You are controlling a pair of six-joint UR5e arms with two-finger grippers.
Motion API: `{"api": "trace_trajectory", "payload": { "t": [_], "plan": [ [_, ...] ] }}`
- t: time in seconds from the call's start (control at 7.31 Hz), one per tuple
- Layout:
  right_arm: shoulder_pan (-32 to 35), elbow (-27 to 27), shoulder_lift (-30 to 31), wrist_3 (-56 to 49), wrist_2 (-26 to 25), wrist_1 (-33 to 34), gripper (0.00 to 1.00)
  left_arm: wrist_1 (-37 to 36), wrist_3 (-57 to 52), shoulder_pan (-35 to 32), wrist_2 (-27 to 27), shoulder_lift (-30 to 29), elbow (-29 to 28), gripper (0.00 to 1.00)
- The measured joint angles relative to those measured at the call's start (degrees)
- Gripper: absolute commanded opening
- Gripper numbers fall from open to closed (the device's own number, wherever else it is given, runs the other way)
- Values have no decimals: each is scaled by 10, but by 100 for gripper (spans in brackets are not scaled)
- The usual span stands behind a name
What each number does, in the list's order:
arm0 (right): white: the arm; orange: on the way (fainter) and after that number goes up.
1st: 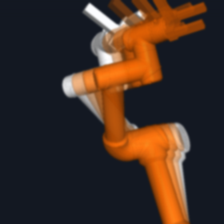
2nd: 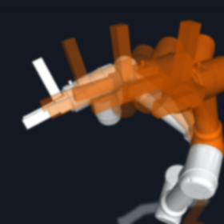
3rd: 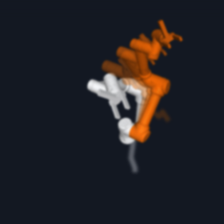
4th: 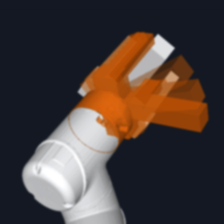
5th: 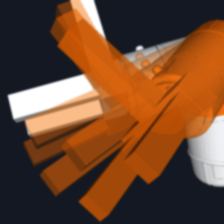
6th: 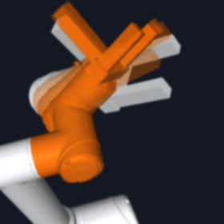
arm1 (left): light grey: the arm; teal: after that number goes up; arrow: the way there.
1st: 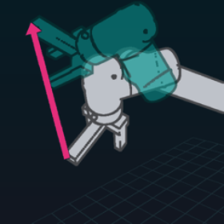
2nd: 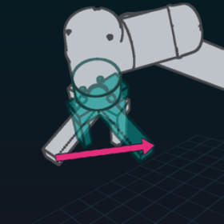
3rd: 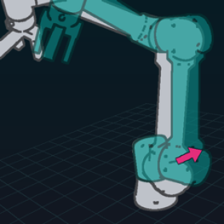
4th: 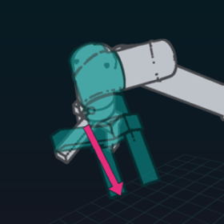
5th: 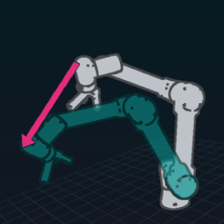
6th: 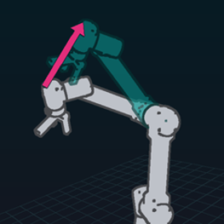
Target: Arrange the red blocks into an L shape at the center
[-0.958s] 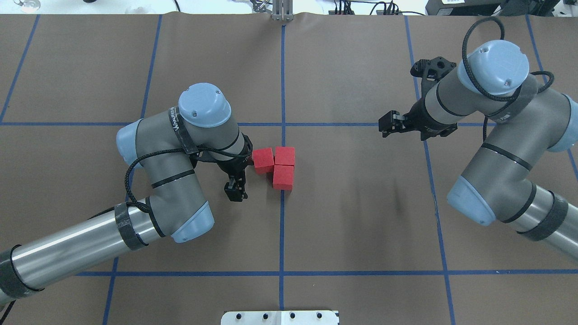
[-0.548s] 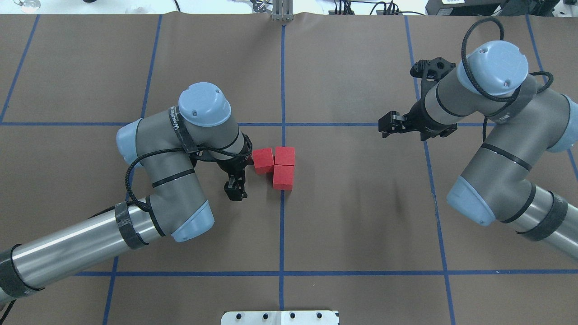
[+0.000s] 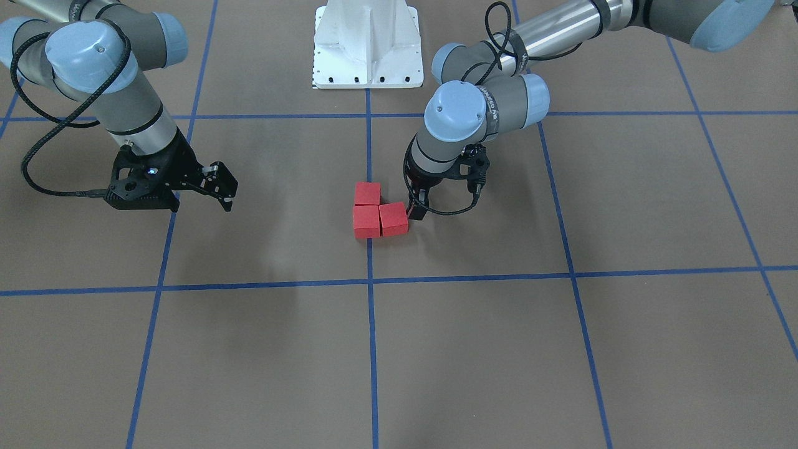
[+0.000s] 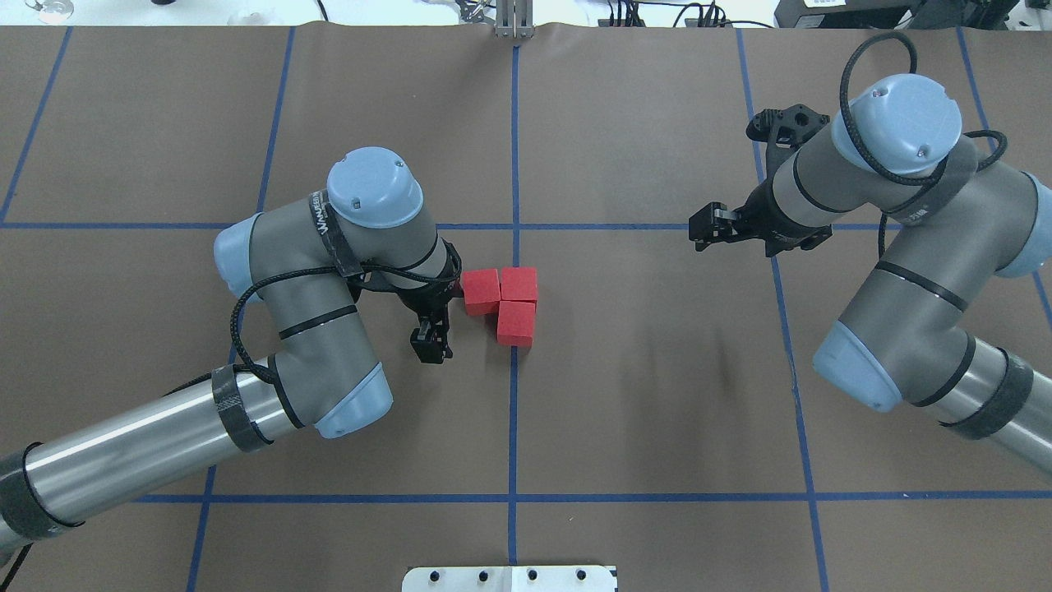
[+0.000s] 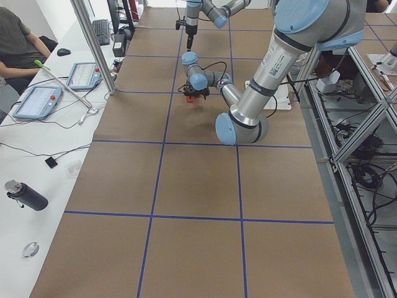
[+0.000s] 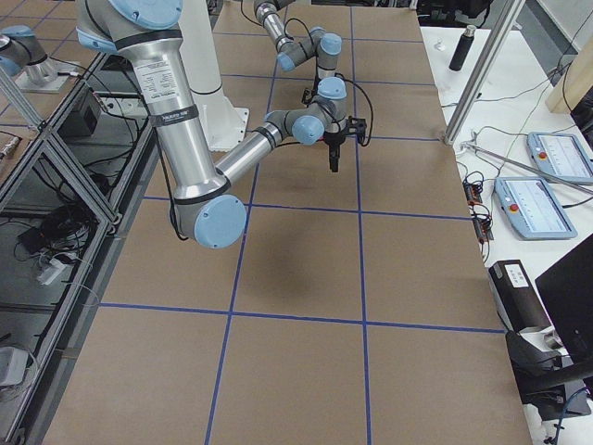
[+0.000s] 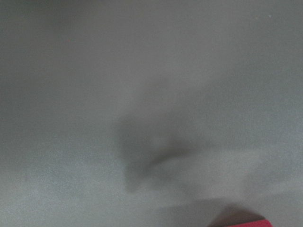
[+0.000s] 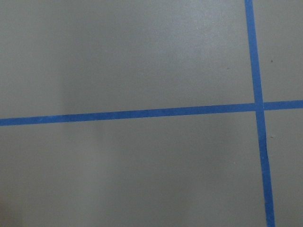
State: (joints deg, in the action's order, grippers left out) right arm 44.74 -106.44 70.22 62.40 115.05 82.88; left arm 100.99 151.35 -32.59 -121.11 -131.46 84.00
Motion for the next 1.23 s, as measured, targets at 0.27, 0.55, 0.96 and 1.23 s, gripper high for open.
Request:
{"api": "trace_trajectory", "payload": {
  "t": [0.27, 0.55, 0.96, 1.23],
  "plan": [
    [0, -1, 0, 0, 0, 0, 100, -1, 0, 0, 1, -7, -4, 100],
    [0, -1, 0, 0, 0, 0, 100, -2, 0, -1, 1, -8, -6, 100],
    [0, -1, 0, 0, 0, 0, 100, -14, -22, -9, 0, -4, -6, 100],
    [1, -1, 0, -2, 0, 0, 100, -20, -30, -19, -4, -3, 6, 100]
  ]
}}
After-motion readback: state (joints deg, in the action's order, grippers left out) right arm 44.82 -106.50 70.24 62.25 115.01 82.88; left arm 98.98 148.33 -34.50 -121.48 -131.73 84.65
